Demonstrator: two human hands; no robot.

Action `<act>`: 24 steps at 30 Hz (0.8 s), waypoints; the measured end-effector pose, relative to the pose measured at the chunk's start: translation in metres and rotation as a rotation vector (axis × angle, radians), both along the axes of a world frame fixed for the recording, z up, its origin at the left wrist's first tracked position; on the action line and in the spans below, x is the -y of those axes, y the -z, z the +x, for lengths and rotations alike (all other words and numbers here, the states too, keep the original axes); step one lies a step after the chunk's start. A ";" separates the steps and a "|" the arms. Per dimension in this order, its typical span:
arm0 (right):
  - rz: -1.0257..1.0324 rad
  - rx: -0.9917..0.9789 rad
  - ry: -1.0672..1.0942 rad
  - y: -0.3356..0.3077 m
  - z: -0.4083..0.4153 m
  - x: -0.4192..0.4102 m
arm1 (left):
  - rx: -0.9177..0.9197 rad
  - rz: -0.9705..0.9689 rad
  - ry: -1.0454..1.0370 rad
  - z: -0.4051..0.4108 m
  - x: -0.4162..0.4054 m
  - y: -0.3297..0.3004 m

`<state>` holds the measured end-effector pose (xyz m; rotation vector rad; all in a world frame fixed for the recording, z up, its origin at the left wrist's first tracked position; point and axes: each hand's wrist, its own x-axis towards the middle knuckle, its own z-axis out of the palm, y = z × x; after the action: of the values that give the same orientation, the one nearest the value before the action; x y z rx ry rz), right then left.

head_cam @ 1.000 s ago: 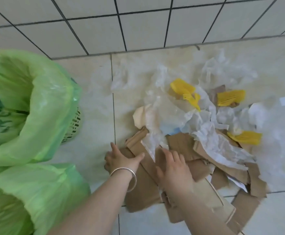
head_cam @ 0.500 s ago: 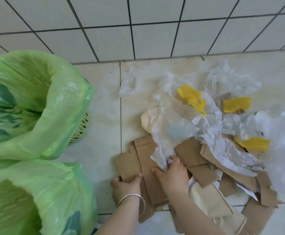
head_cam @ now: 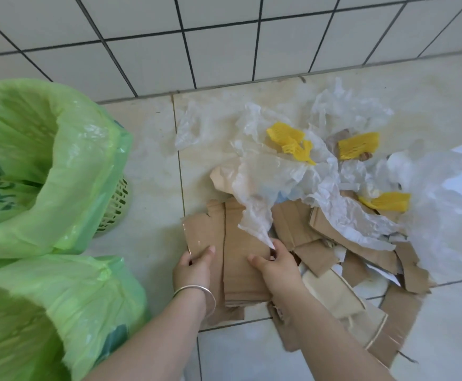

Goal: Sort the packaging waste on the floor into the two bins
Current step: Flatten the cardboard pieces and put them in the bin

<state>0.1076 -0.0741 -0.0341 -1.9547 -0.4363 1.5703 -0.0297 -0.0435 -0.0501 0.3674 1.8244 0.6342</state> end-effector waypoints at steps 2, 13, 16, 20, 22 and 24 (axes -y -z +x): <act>0.018 -0.015 0.018 -0.011 -0.002 0.003 | 0.025 0.011 0.033 0.006 -0.004 -0.013; 0.033 -0.085 0.153 -0.078 -0.003 -0.001 | 0.147 0.043 0.354 0.003 -0.038 -0.090; 0.087 -0.108 0.208 -0.102 0.009 -0.005 | 0.173 0.148 0.512 0.005 -0.043 -0.114; 0.137 -0.069 0.253 -0.120 0.027 -0.014 | 0.219 0.226 0.468 0.006 -0.053 -0.137; 0.138 0.000 0.302 -0.123 0.040 -0.013 | 0.187 0.227 0.429 -0.001 -0.055 -0.136; 0.118 0.089 0.328 -0.118 0.057 -0.006 | 0.143 0.216 0.428 -0.010 -0.054 -0.133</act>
<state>0.1643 -0.0685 0.0837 -1.8981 -0.2236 1.2283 -0.0396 0.0106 0.0827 0.8108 1.4814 0.5405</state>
